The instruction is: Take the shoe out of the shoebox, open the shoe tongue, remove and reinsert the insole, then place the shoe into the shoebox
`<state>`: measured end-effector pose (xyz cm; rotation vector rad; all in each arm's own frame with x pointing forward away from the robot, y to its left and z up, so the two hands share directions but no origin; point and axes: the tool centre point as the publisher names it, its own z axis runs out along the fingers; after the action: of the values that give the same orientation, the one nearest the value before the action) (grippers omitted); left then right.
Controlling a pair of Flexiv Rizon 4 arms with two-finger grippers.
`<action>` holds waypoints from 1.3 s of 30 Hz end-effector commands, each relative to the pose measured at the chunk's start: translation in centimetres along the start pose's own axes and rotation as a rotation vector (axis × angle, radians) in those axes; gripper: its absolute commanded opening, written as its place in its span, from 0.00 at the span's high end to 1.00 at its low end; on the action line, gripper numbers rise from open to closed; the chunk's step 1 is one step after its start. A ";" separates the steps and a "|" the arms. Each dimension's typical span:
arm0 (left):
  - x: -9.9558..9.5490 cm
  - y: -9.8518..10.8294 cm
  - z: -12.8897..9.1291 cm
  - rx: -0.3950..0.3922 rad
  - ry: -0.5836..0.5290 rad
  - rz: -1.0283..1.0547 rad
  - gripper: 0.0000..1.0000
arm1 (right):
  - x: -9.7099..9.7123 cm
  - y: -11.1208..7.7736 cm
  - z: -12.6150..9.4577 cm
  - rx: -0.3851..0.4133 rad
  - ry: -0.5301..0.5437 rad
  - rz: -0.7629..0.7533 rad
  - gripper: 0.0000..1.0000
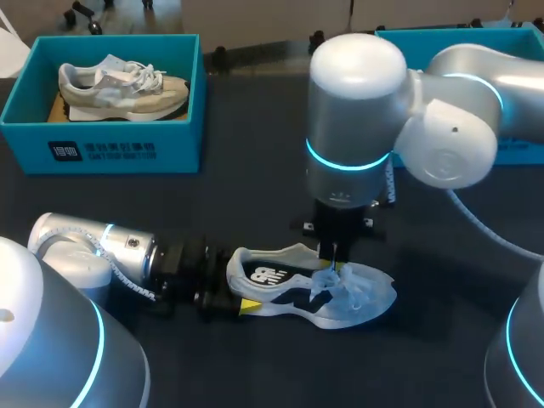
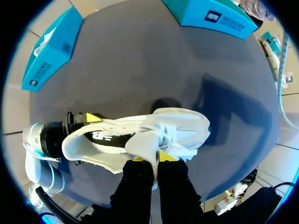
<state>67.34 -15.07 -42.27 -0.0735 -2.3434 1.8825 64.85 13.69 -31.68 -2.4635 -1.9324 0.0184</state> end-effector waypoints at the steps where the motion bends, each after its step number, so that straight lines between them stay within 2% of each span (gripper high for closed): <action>1: 0.1 0.0 -0.2 -0.003 0.000 -0.001 1.00 | -2.4 0.0 -0.5 -0.016 0.090 0.067 1.00; 13: 0.1 0.0 -0.2 -0.003 0.000 -0.001 1.00 | -6.2 1.3 0.6 -0.041 0.372 -0.156 1.00; 24: 0.1 0.0 -0.2 -0.003 0.000 -0.001 1.00 | -8.7 1.7 1.1 -0.022 0.498 -0.283 1.00; 32: 0.1 0.0 -0.2 -0.003 0.000 -0.001 1.00 | -10.2 2.0 2.9 -0.060 0.628 -0.374 1.00; 39: 0.1 0.0 -0.2 -0.003 0.000 -0.001 1.00 | -10.7 2.1 3.9 -0.070 0.684 -0.410 1.00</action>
<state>67.33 -15.25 -42.08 -0.0732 -2.3422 1.8844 64.82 4.41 -35.05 -1.9143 -2.2449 -0.5160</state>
